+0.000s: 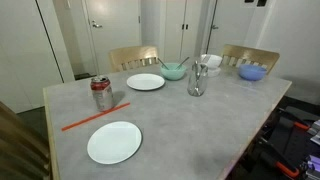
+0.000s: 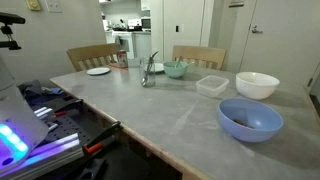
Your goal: Take the spoon from the bottle and put it on the table
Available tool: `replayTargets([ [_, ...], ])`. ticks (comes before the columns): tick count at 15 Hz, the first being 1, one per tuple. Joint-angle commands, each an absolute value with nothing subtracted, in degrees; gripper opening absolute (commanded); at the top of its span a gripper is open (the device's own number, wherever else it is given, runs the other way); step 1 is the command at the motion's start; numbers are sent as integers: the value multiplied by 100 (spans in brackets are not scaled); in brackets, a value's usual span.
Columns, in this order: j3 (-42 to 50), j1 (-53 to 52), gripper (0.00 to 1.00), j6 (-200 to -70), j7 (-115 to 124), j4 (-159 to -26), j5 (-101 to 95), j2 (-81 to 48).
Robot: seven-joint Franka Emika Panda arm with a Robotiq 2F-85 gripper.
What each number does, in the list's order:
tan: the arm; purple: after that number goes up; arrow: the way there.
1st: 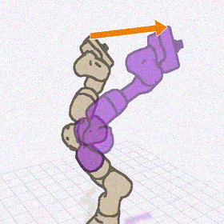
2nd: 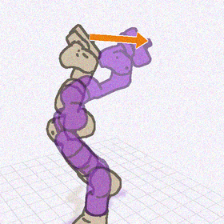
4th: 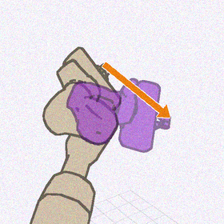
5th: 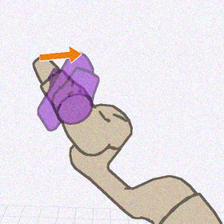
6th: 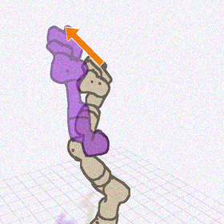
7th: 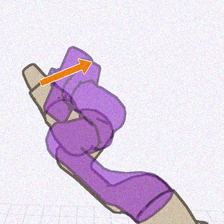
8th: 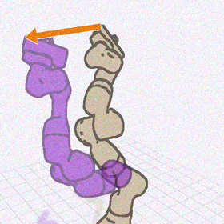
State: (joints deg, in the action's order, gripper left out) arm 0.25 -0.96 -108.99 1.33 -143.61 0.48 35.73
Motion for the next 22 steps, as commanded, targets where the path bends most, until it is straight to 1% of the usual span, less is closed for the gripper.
replayTargets([
  [1,0,-64,100,-10885,117,-14349,63,3570],
  [15,0,-65,100,-10885,117,-14349,63,3570],
  [22,4,-133,100,-10886,-285,-13695,-173,2672],
])
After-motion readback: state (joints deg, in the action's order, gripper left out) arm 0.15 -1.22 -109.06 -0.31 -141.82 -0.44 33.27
